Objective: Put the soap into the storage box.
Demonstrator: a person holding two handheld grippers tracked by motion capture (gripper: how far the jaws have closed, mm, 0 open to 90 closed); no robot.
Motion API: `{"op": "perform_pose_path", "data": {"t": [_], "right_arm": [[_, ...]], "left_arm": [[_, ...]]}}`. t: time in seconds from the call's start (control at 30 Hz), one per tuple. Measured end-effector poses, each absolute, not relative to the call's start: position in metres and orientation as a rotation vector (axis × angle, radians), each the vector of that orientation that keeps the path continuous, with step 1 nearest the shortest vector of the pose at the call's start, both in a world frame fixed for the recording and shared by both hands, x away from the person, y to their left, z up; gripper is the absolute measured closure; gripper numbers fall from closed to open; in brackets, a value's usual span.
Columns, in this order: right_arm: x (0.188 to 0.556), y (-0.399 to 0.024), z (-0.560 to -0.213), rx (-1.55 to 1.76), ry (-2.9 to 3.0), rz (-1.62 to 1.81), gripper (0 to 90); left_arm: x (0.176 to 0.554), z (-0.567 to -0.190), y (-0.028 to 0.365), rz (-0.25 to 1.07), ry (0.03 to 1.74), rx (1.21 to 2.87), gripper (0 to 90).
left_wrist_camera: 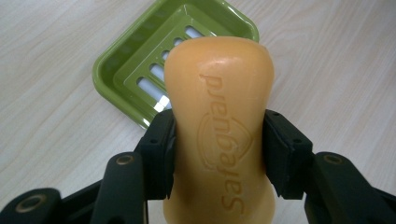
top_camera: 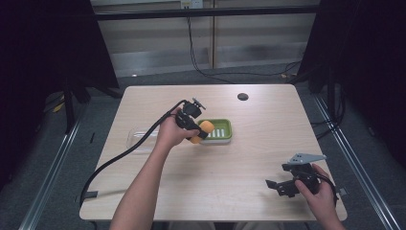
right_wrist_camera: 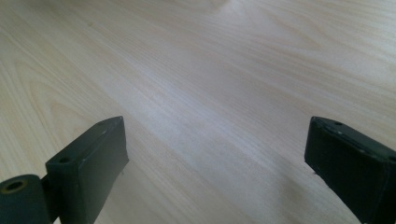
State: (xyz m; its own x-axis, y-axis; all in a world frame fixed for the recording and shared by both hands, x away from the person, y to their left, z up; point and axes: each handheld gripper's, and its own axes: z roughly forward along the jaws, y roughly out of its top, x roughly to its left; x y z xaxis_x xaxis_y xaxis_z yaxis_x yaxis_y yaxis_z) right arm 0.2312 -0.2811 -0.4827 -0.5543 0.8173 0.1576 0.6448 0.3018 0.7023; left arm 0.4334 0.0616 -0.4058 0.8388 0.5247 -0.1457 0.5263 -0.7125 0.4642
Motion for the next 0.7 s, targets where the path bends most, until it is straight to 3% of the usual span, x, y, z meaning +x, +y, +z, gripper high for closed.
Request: {"op": "perform_pose_path", "data": {"t": [0.7], "right_arm": [[0.2312, -0.279, -0.4824, 1.335, 2.344, 1.09, 5.7]], "left_arm": [[0.443, -0.4088, 0.0623, 0.018, 0.77, 2.523, 49.8]]}}
